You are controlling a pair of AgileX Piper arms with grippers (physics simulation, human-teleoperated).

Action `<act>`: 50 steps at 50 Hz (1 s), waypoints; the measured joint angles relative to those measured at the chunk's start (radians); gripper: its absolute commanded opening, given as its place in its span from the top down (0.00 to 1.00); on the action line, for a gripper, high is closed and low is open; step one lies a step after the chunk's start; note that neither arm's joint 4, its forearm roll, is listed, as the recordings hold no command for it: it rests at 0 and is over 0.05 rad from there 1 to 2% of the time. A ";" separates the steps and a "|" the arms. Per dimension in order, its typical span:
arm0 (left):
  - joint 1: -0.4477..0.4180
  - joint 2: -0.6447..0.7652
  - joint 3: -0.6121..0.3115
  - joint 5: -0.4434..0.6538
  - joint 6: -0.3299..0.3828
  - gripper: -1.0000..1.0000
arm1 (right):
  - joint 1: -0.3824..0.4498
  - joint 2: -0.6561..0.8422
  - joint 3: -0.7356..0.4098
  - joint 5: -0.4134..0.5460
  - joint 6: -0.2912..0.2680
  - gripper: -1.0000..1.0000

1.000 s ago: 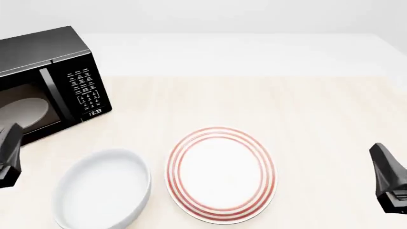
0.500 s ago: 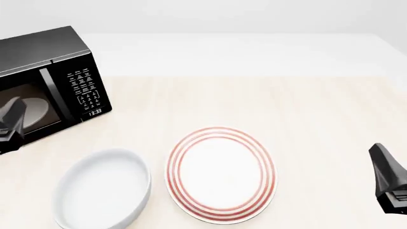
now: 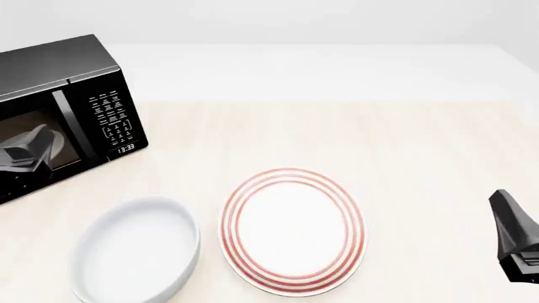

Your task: Open the microwave.

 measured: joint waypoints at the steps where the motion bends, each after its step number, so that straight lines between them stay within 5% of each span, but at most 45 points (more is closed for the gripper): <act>1: 0.001 0.010 0.000 -0.007 0.000 0.00 | 0.000 0.000 0.000 0.000 0.000 0.00; 50: 0.033 0.425 -0.078 -0.239 0.026 0.00 | 0.005 0.004 0.002 0.003 -0.003 0.00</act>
